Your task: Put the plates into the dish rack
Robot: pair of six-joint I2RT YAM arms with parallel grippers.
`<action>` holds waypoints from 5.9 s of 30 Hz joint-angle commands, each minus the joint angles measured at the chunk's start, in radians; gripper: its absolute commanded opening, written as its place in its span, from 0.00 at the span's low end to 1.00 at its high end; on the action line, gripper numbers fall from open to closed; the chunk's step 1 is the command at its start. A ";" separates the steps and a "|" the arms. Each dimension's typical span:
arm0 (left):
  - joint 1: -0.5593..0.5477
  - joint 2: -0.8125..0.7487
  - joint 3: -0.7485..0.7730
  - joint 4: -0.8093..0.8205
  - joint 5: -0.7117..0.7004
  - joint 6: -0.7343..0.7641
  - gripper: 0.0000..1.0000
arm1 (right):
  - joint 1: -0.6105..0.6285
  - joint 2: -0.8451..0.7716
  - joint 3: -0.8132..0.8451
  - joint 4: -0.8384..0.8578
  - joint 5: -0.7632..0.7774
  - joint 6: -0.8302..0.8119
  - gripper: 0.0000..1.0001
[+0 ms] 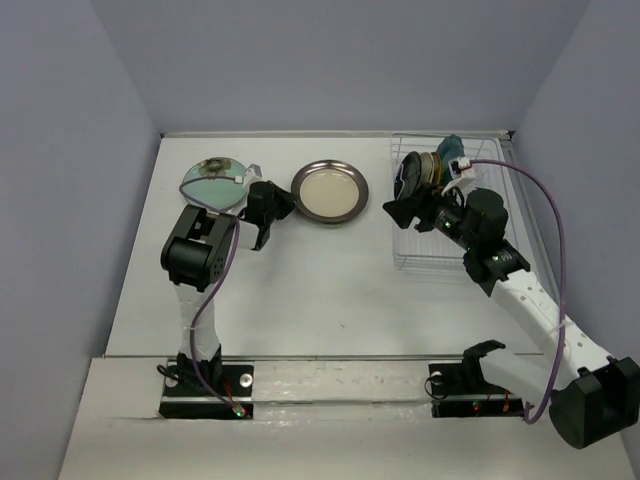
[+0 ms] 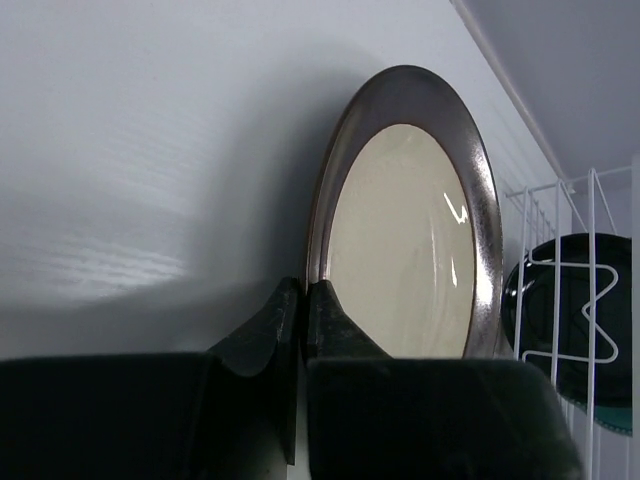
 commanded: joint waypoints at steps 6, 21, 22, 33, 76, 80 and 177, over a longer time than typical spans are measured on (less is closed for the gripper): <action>0.025 -0.410 -0.329 0.147 -0.001 0.060 0.06 | 0.034 0.171 0.082 0.037 -0.110 -0.006 0.90; 0.028 -0.999 -0.600 0.042 0.095 0.020 0.06 | 0.180 0.472 0.239 -0.023 -0.026 -0.051 0.97; 0.028 -1.018 -0.602 0.033 0.102 0.022 0.06 | 0.180 0.480 0.243 -0.030 -0.021 -0.051 0.97; 0.028 -1.203 -0.610 -0.038 0.203 -0.003 0.06 | 0.199 0.546 0.266 -0.057 -0.114 -0.045 0.99; -0.089 -1.648 -0.323 -0.939 0.238 0.552 0.99 | 0.004 0.257 0.743 0.244 1.301 -0.972 0.07; -0.115 -1.668 -0.329 -0.939 0.232 0.548 0.99 | -0.086 0.311 0.783 0.253 1.257 -1.003 0.07; -0.069 -1.067 -0.281 -0.498 0.034 0.195 0.99 | -0.209 0.187 0.339 -0.219 0.742 -0.161 0.55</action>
